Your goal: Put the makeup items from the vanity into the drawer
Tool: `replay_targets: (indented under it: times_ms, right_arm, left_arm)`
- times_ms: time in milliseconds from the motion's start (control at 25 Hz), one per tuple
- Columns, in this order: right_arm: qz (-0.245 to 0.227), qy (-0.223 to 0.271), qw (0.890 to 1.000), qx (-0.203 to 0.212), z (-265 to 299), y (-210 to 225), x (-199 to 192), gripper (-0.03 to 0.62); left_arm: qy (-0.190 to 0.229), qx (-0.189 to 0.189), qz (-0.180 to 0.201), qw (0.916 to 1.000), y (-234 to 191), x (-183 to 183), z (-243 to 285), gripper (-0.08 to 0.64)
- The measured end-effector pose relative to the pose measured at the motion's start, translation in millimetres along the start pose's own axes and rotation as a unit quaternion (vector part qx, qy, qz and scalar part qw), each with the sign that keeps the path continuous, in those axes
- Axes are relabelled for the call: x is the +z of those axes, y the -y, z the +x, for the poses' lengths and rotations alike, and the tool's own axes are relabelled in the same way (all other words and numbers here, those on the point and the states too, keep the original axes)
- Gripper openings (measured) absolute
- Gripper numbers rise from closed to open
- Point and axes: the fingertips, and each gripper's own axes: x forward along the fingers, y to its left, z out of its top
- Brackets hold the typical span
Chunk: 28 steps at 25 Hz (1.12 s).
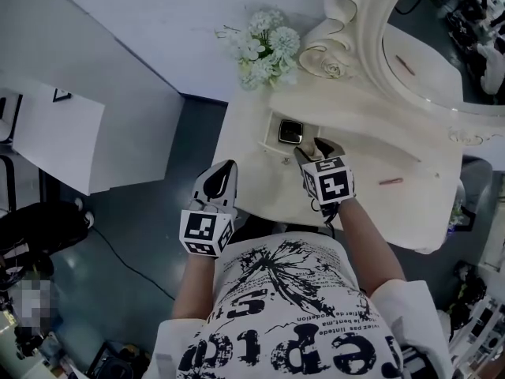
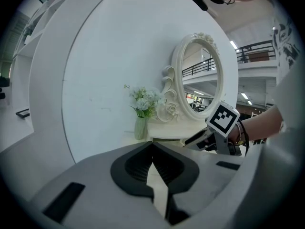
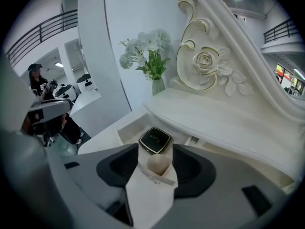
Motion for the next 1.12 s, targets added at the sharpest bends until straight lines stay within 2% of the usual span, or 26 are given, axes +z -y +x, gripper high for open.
replay_targets:
  times_ms: [320,560,760,920,1120]
  right_arm:
    - [0.032,0.031,0.999,-0.015,-27.7,15.5,-2.0,0.219]
    - [0.103,0.063,0.991,-0.063,-69.7,68.8,-25.8,0.215]
    - [0.169,0.069,0.976,-0.12,-107.3,128.7,-75.3,0.213]
    - [0.234,0.05,0.958,-0.16,-129.2,172.8,-132.8,0.213]
    - [0.315,0.022,0.932,-0.177,-136.3,211.4,-196.3,0.213]
  left_arm:
    - [0.002,-0.026,0.009,0.9996,17.9,8.0,15.3,0.02]
    - [0.003,-0.072,0.024,0.9971,66.8,16.3,40.4,0.02]
    - [-0.005,-0.112,0.042,0.9928,119.3,15.9,62.8,0.02]
    - [-0.017,-0.142,0.057,0.9881,159.7,11.8,81.2,0.02]
    - [-0.034,-0.163,0.072,0.9834,199.5,2.5,98.5,0.02]
